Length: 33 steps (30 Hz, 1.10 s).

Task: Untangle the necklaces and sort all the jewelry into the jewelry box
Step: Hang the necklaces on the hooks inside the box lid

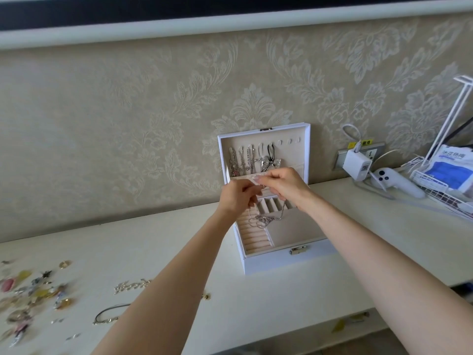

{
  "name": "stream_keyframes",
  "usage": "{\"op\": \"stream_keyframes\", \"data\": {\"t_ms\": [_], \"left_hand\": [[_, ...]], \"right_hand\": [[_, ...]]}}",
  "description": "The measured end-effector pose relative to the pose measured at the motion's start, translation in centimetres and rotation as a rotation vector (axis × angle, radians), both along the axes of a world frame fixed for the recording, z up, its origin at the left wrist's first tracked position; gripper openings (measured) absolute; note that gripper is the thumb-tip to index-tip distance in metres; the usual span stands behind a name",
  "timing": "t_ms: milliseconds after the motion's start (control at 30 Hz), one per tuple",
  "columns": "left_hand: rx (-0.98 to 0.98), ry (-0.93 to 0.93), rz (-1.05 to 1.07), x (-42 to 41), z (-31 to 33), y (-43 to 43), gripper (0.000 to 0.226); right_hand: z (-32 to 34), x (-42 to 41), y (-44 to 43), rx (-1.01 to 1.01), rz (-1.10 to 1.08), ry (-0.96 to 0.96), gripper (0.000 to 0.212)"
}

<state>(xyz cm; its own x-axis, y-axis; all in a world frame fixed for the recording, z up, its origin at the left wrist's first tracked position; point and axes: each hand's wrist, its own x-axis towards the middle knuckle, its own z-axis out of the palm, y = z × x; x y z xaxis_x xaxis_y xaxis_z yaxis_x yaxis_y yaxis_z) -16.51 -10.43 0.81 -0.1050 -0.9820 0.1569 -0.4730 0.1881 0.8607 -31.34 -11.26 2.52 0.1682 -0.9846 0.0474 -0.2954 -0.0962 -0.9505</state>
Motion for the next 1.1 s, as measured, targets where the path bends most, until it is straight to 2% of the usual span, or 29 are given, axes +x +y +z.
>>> {"op": "stream_keyframes", "data": {"t_ms": [100,167,233,400,567,700,767,833,867,933,1000,1067,1100], "left_hand": [[0.086,-0.008,0.222,0.8,-0.8,-0.5,0.030],[0.154,-0.009,0.369,1.6,-2.0,-1.1,0.032],[0.216,-0.056,0.422,2.1,-3.0,-1.3,0.032],[0.295,-0.219,0.381,2.0,-3.8,-0.6,0.031],[0.345,-0.284,0.250,1.1,-3.2,-0.8,0.023],[0.309,-0.589,0.208,0.7,-1.6,-0.9,0.028],[0.224,-0.690,0.224,0.1,-0.1,-0.7,0.034],[0.063,-0.599,0.185,-0.7,0.9,-0.8,0.042],[-0.009,-0.481,0.104,-1.2,1.1,-0.8,0.048],[-0.005,-0.181,-0.081,-2.5,1.6,-0.5,0.053],[0.052,0.021,-0.132,-3.3,1.6,-0.2,0.033],[0.031,0.078,-0.086,-3.5,1.4,-0.4,0.012],[0.024,0.101,-0.061,-3.4,1.2,-0.7,0.013]], "right_hand": [[0.5,-0.8,0.3,0.067,0.000,-0.023,0.034],[0.8,-1.4,0.3,0.116,0.049,-0.125,0.035],[0.9,-1.9,-0.2,0.138,0.077,-0.274,0.034],[0.7,-2.4,-1.2,0.033,0.001,-0.367,0.027],[0.5,-2.7,-1.4,0.005,-0.020,-0.278,0.027],[0.2,-2.7,-1.5,0.002,0.010,-0.208,0.026],[0.1,-2.7,-1.4,0.002,0.033,-0.182,0.026],[0.1,-2.6,-1.1,0.007,0.066,-0.145,0.026],[0.2,-2.5,-1.0,0.013,0.074,-0.121,0.025],[0.2,-2.1,-0.9,0.007,0.060,-0.050,0.024],[0.2,-1.9,-1.0,-0.022,0.018,0.028,0.025],[0.4,-2.3,-1.2,-0.031,-0.013,0.054,0.025],[0.6,-2.7,-1.3,-0.024,-0.023,0.047,0.027]]}}
